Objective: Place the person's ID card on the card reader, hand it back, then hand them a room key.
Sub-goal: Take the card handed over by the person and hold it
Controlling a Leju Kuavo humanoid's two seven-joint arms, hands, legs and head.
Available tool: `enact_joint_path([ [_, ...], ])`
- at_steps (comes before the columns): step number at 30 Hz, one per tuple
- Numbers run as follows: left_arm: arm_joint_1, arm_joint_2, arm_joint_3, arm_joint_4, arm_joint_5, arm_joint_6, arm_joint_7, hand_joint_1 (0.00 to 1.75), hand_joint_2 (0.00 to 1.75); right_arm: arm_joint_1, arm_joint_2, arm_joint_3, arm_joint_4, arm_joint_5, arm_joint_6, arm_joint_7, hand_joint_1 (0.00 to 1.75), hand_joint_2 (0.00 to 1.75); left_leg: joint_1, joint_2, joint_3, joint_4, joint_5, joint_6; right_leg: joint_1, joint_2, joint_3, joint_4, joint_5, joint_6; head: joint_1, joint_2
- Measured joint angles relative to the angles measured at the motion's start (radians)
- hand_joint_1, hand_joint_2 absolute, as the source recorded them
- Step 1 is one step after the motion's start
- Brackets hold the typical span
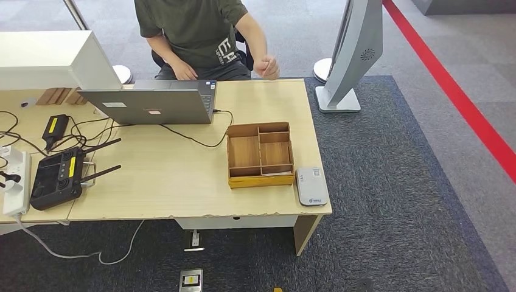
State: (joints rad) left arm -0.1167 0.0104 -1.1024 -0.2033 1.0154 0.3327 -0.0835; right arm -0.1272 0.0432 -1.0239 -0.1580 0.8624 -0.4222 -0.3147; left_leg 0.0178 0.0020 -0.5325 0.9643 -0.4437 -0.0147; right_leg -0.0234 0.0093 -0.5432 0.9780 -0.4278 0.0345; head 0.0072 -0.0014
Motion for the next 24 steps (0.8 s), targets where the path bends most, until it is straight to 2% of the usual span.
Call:
enact_joint_path([
  [2,0.0,0.0,-0.003,0.0,-0.012,-0.009,0.0,0.0,0.0,-0.012,-0.021,-0.022,0.0,-0.035,0.004,-0.081,0.0,1.75,-0.001,0.0,-0.001,0.0,0.0,0.0,-0.001,0.0,0.0,0.0,0.0,0.0,0.0,0.0],
  [4,0.0,0.002,-0.009,0.0,-0.026,-0.02,0.002,0.0,0.0,-0.044,-0.065,-0.046,-0.002,-0.06,0.021,-0.105,0.0,1.75,-0.002,0.0,-0.001,0.0,0.0,0.0,-0.002,0.0,0.0,0.0,0.001,0.001,0.0,0.0],
  [7,-0.003,0.005,-0.018,0.0,-0.038,-0.027,0.007,0.0,0.0,-0.122,-0.137,-0.073,-0.01,-0.063,0.032,-0.069,0.0,1.75,-0.004,0.001,0.0,0.0,0.001,0.001,-0.004,0.001,0.0,0.0,0.002,0.003,0.0,0.0],
  [11,-0.005,0.007,-0.029,0.0,-0.049,-0.026,-0.002,0.0,0.0,-0.213,-0.202,-0.081,-0.022,-0.024,0.049,-0.035,0.0,1.75,-0.005,0.001,0.0,0.001,0.002,0.003,-0.005,0.0,0.0,0.0,0.004,0.004,0.001,0.0],
  [17,-0.005,0.009,-0.034,-0.006,-0.054,-0.028,-0.102,0.0,0.0,-0.301,-0.262,-0.065,-0.055,-0.021,0.101,-0.001,0.0,1.75,-0.006,-0.002,-0.001,0.001,0.003,0.004,-0.006,-0.002,0.0,0.0,0.004,0.005,0.0,0.0],
  [21,-0.009,0.01,-0.035,-0.017,-0.054,-0.061,-0.171,0.0,0.0,-0.339,-0.297,-0.033,-0.081,-0.084,0.108,0.024,0.0,1.75,-0.006,-0.002,-0.002,0.001,0.003,0.004,-0.006,-0.002,-0.001,0.0,0.004,0.005,0.0,0.0],
  [24,-0.018,0.009,-0.039,-0.026,-0.062,-0.08,-0.188,0.0,0.0,-0.37,-0.32,-0.004,-0.095,-0.126,0.103,0.028,0.0,1.75,-0.007,-0.002,-0.002,0.001,0.003,0.004,-0.007,-0.002,-0.001,0.0,0.004,0.005,0.001,0.0],
])
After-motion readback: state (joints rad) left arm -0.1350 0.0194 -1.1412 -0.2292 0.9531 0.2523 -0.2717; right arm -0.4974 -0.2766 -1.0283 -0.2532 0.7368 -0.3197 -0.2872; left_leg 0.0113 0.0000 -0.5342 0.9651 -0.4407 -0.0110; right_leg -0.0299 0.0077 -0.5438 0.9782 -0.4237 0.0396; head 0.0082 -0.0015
